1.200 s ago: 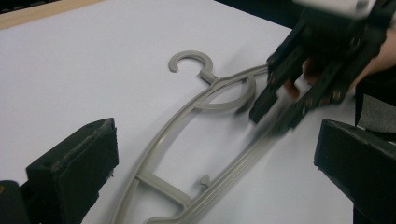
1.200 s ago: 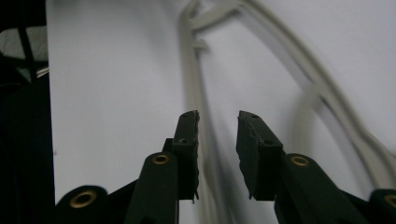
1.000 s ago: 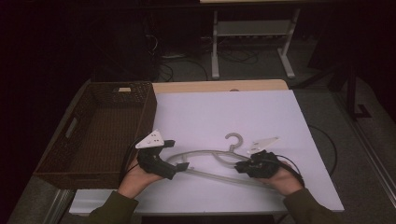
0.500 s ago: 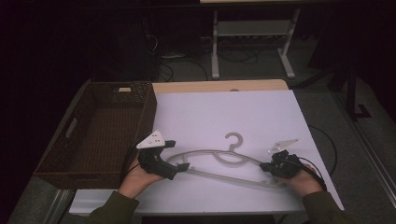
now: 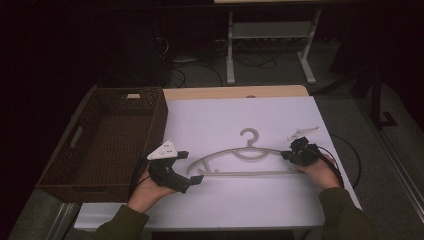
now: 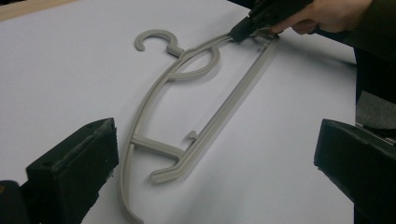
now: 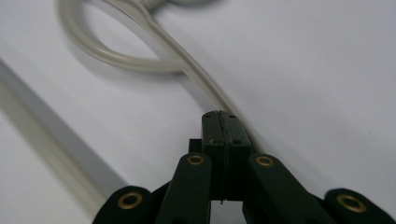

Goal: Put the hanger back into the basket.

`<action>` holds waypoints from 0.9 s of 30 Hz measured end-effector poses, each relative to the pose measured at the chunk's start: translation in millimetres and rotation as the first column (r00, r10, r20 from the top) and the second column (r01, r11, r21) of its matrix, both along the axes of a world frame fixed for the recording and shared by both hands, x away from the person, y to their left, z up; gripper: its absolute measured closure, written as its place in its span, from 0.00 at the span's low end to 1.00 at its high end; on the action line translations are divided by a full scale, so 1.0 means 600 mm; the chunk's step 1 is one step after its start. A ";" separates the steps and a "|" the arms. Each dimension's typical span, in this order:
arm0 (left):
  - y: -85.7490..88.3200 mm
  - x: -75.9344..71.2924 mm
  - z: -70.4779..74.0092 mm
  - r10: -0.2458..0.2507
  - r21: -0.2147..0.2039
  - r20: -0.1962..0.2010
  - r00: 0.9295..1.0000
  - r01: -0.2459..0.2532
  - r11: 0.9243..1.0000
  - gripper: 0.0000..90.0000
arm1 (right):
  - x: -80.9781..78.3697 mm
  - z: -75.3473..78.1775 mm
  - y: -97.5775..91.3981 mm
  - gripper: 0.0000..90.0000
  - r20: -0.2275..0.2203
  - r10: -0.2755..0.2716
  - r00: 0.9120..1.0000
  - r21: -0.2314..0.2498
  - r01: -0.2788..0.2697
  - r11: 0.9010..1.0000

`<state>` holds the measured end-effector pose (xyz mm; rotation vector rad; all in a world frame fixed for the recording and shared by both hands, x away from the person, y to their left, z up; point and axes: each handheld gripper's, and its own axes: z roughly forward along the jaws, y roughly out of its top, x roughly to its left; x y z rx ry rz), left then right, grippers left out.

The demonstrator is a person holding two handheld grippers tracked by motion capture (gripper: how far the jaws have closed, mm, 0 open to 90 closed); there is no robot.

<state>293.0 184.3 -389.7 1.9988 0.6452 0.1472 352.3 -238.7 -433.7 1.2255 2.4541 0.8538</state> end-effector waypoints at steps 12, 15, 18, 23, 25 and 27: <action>-0.001 0.001 -0.001 0.001 0.010 0.000 1.000 -0.001 1.000 0.00 | -0.077 0.021 0.081 1.00 0.017 0.185 0.983 0.142 -0.186 0.972; 0.000 0.001 -0.002 0.004 0.006 0.000 1.000 -0.004 1.000 0.00 | -0.074 0.015 0.088 1.00 0.010 0.196 0.981 0.113 -0.196 0.974; 0.000 0.001 -0.003 0.004 0.006 -0.001 1.000 -0.004 1.000 0.00 | -0.073 0.011 0.087 1.00 -0.001 0.187 0.982 0.105 -0.186 0.977; -0.001 0.002 -0.003 0.003 0.010 -0.003 1.000 -0.003 1.000 0.00 | -0.074 0.007 0.088 1.00 -0.013 0.184 0.983 0.074 -0.183 0.980; -0.002 0.002 -0.003 0.004 0.009 -0.002 1.000 -0.004 1.000 0.00 | -0.072 0.005 0.088 1.00 -0.006 0.191 0.982 0.065 -0.190 0.980; -0.003 0.002 -0.004 0.006 0.010 -0.002 1.000 -0.006 1.000 0.00 | -0.072 0.002 0.089 1.00 -0.015 0.189 0.982 0.062 -0.187 0.980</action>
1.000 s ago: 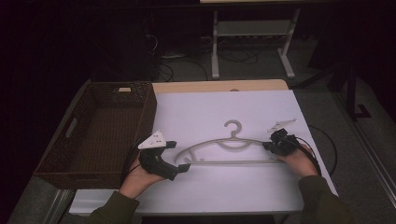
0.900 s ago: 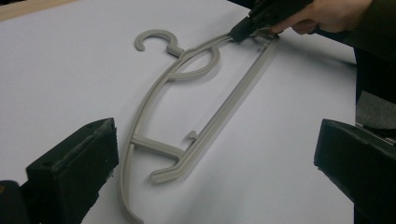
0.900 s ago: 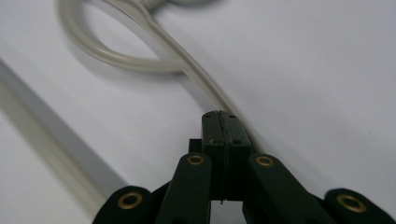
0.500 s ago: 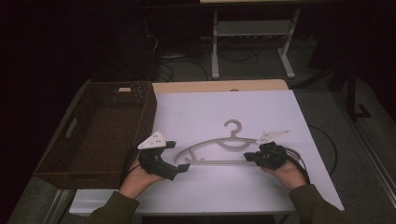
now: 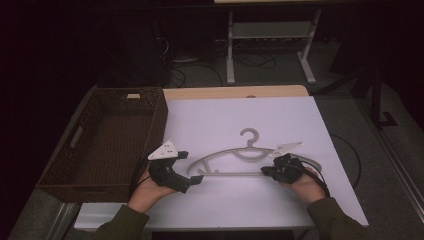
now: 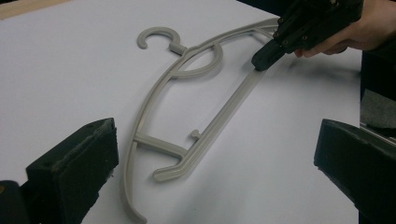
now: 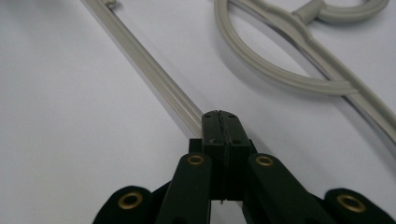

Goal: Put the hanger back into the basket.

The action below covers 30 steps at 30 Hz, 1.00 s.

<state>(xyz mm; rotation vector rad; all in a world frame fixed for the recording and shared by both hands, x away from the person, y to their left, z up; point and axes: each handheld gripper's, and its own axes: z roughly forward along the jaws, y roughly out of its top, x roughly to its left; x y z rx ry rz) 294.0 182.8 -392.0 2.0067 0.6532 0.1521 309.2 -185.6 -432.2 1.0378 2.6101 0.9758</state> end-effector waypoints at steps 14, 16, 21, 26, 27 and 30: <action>-0.028 0.024 -0.003 -0.011 0.050 0.009 1.000 0.011 0.999 0.00 | 0.001 -0.008 0.002 1.00 -0.022 -0.001 1.000 -0.011 0.001 1.000; -0.036 0.033 0.000 -0.011 0.055 0.011 1.000 0.011 0.998 0.00 | 0.001 -0.009 0.002 1.00 -0.021 -0.001 1.000 -0.012 0.001 1.000; -0.056 0.063 0.006 -0.042 0.077 0.020 0.999 0.041 0.996 0.07 | 0.002 -0.008 0.002 1.00 -0.023 0.000 1.000 -0.012 -0.001 1.000; -0.073 0.101 0.004 -0.051 0.109 0.038 0.998 0.046 0.993 0.08 | 0.003 -0.008 0.002 1.00 -0.026 0.002 1.000 -0.009 -0.002 1.000; -0.078 0.107 0.002 -0.043 0.110 0.029 0.999 0.039 0.993 0.08 | 0.003 -0.008 0.002 1.00 -0.026 0.002 1.000 -0.008 -0.002 1.000; -0.090 0.125 -0.008 -0.052 0.131 0.027 0.998 0.048 0.990 0.09 | 0.002 -0.008 0.002 1.00 -0.024 0.003 1.000 -0.010 -0.003 1.000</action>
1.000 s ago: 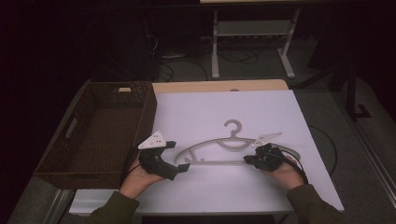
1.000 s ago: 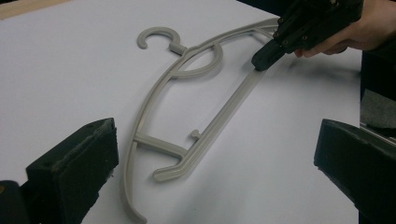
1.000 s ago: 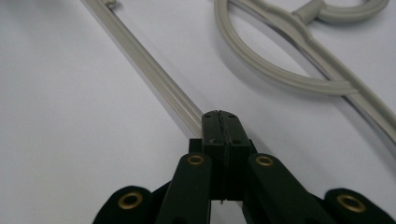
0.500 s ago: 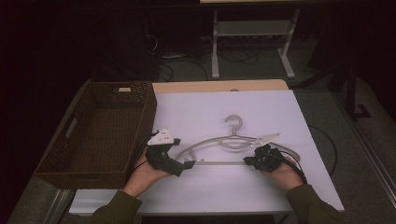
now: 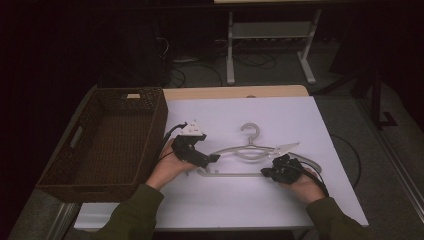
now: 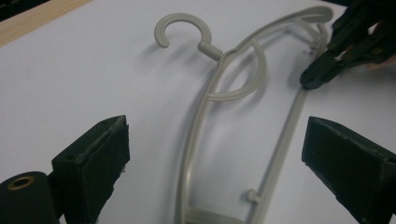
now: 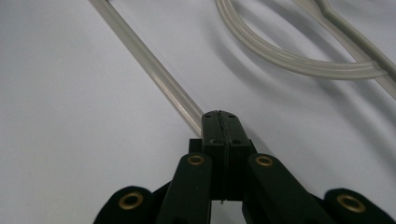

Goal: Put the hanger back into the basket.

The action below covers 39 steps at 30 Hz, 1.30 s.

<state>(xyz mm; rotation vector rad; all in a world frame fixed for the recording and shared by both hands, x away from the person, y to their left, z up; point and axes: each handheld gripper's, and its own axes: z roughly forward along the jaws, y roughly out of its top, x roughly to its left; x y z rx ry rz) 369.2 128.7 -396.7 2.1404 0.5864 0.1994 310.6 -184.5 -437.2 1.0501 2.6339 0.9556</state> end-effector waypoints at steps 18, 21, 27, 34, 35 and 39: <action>-0.075 0.057 -0.054 -0.102 0.178 -0.034 0.994 0.106 0.978 0.44 | 0.001 0.000 -0.002 1.00 -0.003 -0.004 1.000 0.004 0.004 1.000; -0.085 0.059 -0.055 -0.123 0.214 -0.029 0.992 0.126 0.969 0.52 | 0.001 0.000 -0.002 1.00 -0.005 -0.004 1.000 0.006 0.004 1.000; -0.100 0.065 -0.060 -0.138 0.240 -0.043 0.990 0.144 0.960 0.66 | 0.001 0.000 -0.003 1.00 -0.007 -0.004 1.000 0.005 0.004 1.000; -0.108 0.068 -0.065 -0.152 0.244 -0.051 0.987 0.160 0.956 0.77 | 0.001 0.000 -0.003 1.00 -0.011 -0.006 1.000 0.007 0.006 1.000; -0.109 0.069 -0.065 -0.158 0.247 -0.054 0.986 0.166 0.955 0.78 | 0.001 0.000 -0.003 1.00 -0.010 -0.006 1.000 0.007 0.006 1.000; -0.114 0.068 -0.067 -0.155 0.251 -0.055 0.986 0.164 0.954 0.81 | 0.001 0.000 -0.004 1.00 -0.010 -0.005 1.000 0.008 0.005 1.000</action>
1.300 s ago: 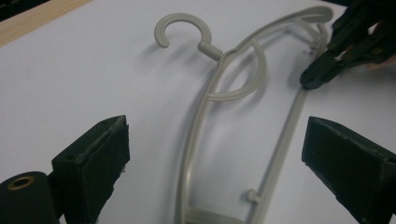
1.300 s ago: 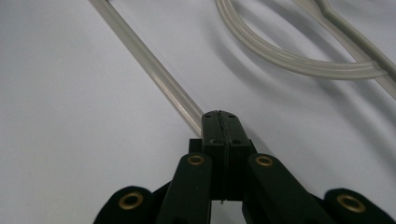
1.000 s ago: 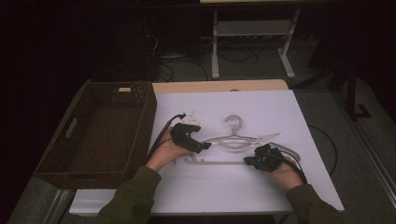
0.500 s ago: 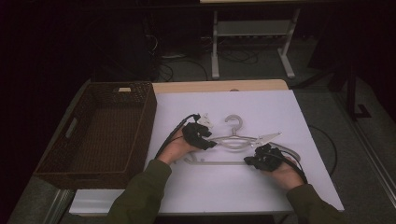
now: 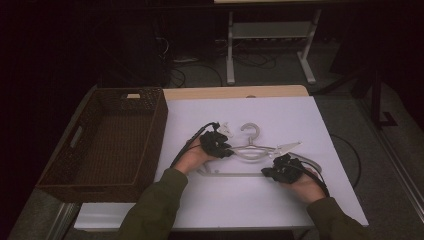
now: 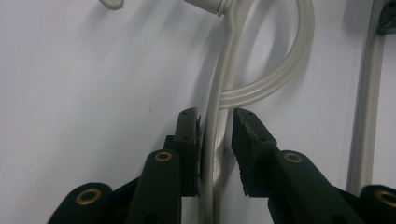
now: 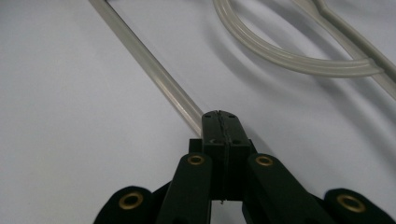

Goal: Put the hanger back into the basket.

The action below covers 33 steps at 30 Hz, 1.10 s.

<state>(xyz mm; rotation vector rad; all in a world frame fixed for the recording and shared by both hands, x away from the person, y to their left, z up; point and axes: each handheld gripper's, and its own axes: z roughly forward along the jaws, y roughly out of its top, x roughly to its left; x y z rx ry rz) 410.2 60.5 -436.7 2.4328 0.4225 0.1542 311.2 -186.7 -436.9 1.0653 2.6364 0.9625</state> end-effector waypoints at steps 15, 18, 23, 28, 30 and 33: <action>0.006 -0.003 0.005 -0.037 -0.004 -0.006 0.999 0.037 0.999 0.90 | -0.002 0.005 -0.005 1.00 0.008 0.008 1.000 0.010 -0.008 1.000; 0.009 -0.002 0.004 -0.014 -0.025 -0.032 0.999 0.013 1.000 0.91 | -0.003 0.009 -0.008 1.00 0.013 0.001 1.000 0.036 -0.001 0.999; 0.015 -0.001 0.005 -0.017 -0.012 -0.055 0.998 0.017 1.000 0.91 | -0.007 0.022 -0.015 0.92 0.028 -0.009 1.000 0.075 0.007 0.997; 0.020 -0.006 0.015 0.000 -0.030 -0.066 0.998 -0.002 1.000 0.91 | -0.011 0.031 -0.024 0.71 0.077 -0.033 0.996 0.123 0.024 0.992; 0.023 -0.009 0.021 0.007 -0.032 -0.058 0.998 -0.009 0.999 0.91 | -0.014 0.036 -0.029 0.60 0.101 -0.045 0.994 0.144 0.031 0.989; 0.029 -0.012 0.032 0.017 -0.029 -0.058 0.998 -0.018 0.999 0.91 | -0.023 0.046 -0.037 0.48 0.132 -0.057 0.990 0.172 0.034 0.985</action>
